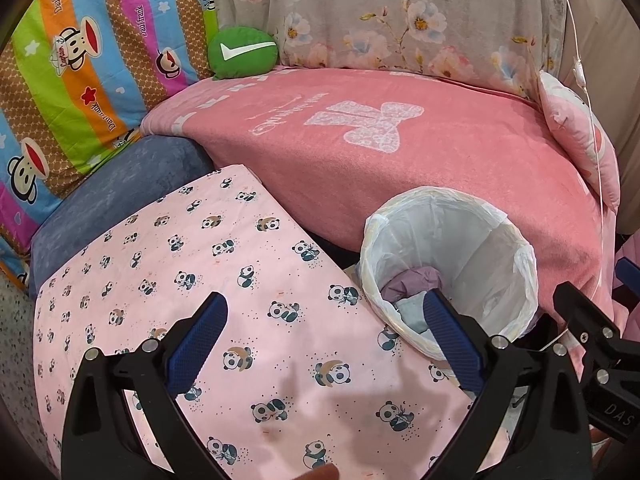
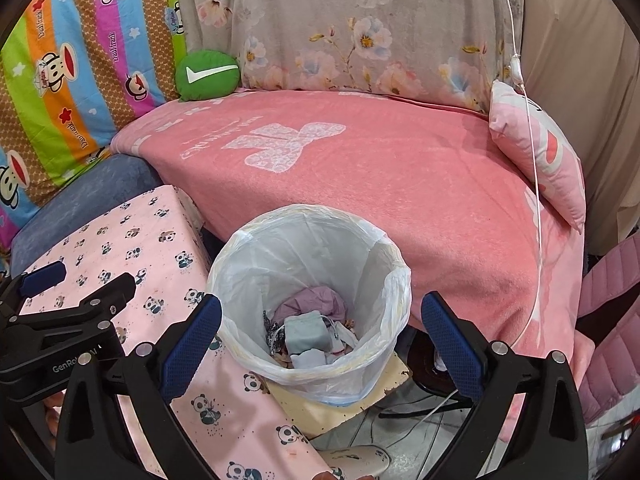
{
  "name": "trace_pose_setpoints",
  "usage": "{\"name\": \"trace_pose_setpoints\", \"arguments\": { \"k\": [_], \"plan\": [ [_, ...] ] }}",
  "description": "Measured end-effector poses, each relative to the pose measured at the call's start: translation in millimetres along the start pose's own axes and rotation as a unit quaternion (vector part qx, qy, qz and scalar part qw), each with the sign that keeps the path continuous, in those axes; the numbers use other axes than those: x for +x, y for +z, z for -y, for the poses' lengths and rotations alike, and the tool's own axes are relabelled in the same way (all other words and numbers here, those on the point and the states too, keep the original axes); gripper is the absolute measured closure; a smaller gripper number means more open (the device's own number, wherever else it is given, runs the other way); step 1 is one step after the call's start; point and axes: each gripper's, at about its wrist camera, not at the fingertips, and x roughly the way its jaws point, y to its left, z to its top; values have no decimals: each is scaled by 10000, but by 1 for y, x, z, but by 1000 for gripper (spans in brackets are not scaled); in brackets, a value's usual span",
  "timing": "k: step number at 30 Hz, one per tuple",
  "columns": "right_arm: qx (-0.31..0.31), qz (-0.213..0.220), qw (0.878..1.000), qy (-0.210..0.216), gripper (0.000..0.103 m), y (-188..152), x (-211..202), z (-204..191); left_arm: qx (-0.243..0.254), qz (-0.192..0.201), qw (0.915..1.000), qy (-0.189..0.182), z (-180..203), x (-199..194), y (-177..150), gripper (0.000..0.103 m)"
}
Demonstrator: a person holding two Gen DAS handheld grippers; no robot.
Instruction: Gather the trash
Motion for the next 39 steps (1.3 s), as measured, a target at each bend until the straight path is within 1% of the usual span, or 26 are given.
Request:
{"name": "trace_pose_setpoints", "arguments": {
  "k": [22, 39],
  "plan": [
    [29, -173, 9998, -55, 4, -7, 3, 3, 33, -87, 9999, 112, 9, -2, -4, 8],
    [41, -201, 9998, -72, 4, -12, 5, 5, 88, -160, 9997, 159, 16, 0, -7, 8]
  ]
}}
